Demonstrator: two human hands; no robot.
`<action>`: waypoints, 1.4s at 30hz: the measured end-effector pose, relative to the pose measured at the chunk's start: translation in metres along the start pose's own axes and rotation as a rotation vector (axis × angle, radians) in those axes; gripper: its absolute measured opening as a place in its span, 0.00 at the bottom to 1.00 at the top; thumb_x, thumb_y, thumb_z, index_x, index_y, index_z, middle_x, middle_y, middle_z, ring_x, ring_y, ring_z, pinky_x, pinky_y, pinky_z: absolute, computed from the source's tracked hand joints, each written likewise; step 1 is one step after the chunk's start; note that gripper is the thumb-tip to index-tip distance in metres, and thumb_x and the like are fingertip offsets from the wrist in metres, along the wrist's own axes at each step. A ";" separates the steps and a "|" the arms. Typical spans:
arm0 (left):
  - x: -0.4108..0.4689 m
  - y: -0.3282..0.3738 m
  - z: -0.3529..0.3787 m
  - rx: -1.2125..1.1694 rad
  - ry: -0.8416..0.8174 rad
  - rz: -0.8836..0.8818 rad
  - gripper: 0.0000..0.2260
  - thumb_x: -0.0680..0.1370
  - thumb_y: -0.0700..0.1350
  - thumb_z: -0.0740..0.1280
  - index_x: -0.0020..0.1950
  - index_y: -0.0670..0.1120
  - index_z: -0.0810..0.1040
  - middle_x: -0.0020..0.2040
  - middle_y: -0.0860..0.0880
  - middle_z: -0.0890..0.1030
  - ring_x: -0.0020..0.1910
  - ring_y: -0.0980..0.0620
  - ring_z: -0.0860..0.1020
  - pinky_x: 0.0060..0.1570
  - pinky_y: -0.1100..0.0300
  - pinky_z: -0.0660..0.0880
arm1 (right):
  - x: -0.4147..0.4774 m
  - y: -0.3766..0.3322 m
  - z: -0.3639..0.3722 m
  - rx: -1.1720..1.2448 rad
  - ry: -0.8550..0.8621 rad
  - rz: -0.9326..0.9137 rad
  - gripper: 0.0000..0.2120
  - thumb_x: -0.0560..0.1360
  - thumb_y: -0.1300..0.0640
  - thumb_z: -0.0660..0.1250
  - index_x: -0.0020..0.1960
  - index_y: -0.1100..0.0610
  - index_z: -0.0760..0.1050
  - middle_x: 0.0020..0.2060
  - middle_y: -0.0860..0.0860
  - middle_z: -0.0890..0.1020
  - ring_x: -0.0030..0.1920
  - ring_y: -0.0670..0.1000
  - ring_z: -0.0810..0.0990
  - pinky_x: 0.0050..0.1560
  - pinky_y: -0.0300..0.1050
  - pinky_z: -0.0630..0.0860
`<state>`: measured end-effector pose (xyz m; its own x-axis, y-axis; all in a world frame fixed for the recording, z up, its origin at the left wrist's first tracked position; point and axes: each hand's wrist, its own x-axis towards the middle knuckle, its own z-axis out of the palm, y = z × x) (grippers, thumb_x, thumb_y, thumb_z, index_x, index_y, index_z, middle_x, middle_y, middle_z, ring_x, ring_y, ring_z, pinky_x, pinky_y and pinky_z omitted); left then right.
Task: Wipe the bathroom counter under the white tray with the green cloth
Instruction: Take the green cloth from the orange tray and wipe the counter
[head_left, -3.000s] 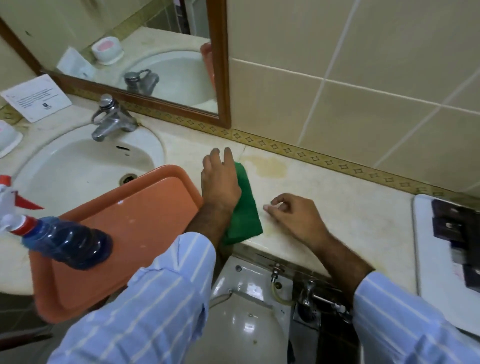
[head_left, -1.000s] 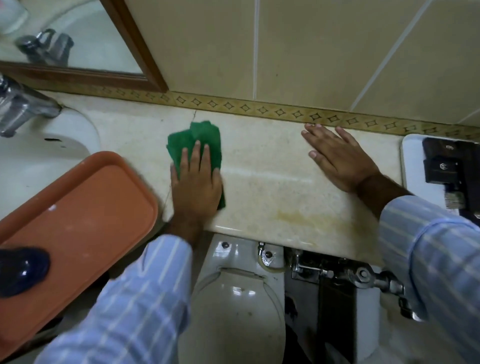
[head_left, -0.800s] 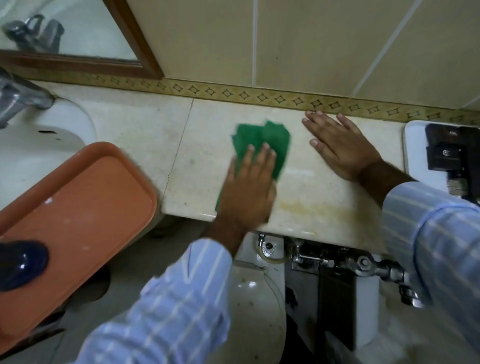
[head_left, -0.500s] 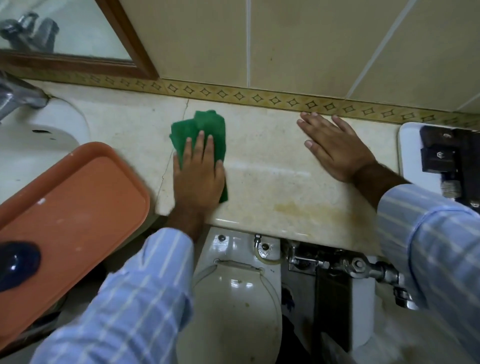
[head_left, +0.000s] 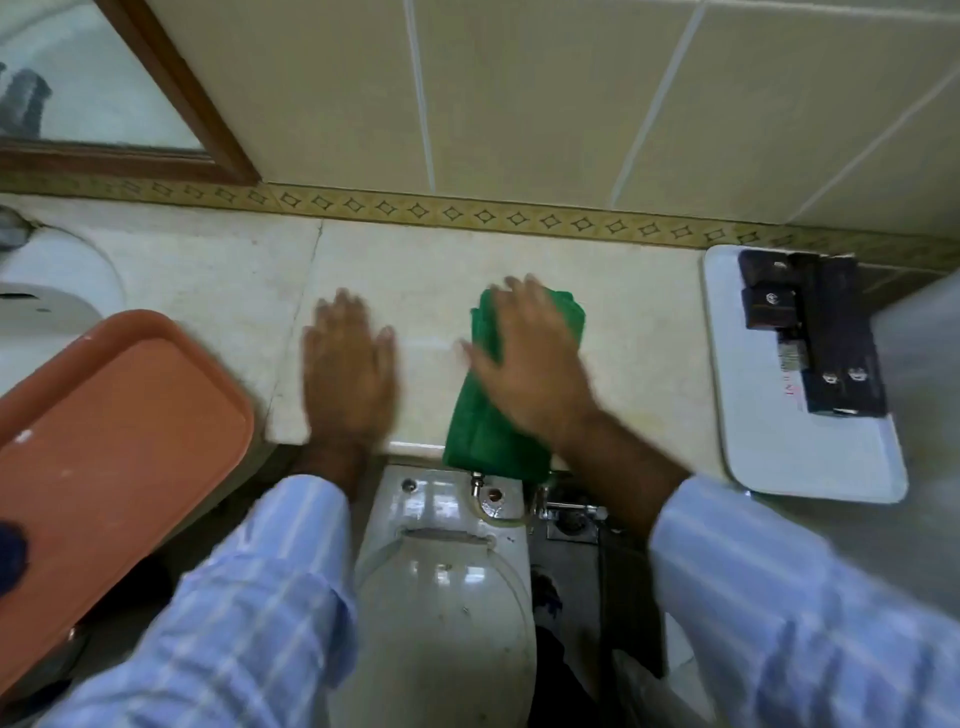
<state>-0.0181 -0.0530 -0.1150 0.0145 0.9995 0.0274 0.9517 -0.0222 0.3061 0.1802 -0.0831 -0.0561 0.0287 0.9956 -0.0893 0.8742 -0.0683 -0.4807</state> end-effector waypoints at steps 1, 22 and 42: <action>0.000 -0.008 0.001 0.048 -0.005 0.001 0.28 0.85 0.56 0.47 0.82 0.42 0.58 0.83 0.42 0.59 0.83 0.43 0.56 0.81 0.43 0.52 | -0.007 -0.006 0.021 -0.110 -0.028 -0.007 0.39 0.81 0.34 0.53 0.83 0.57 0.56 0.83 0.57 0.57 0.84 0.59 0.52 0.82 0.61 0.53; 0.001 -0.013 0.007 0.093 0.063 0.054 0.27 0.86 0.56 0.47 0.81 0.42 0.60 0.82 0.41 0.61 0.81 0.41 0.59 0.80 0.41 0.53 | -0.006 0.085 0.014 -0.332 0.090 0.262 0.36 0.84 0.37 0.47 0.85 0.57 0.52 0.84 0.57 0.52 0.84 0.58 0.49 0.83 0.59 0.46; -0.001 -0.022 0.007 -0.221 0.128 0.045 0.26 0.81 0.44 0.51 0.79 0.42 0.65 0.79 0.44 0.68 0.80 0.46 0.63 0.81 0.47 0.52 | -0.003 0.013 0.058 -0.401 -0.216 -0.691 0.37 0.83 0.35 0.49 0.84 0.56 0.51 0.84 0.58 0.53 0.84 0.56 0.51 0.83 0.57 0.48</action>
<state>-0.0369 -0.0535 -0.1286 0.0032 0.9869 0.1615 0.8607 -0.0849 0.5019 0.1638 -0.0907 -0.1124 -0.6368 0.7676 -0.0727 0.7682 0.6237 -0.1446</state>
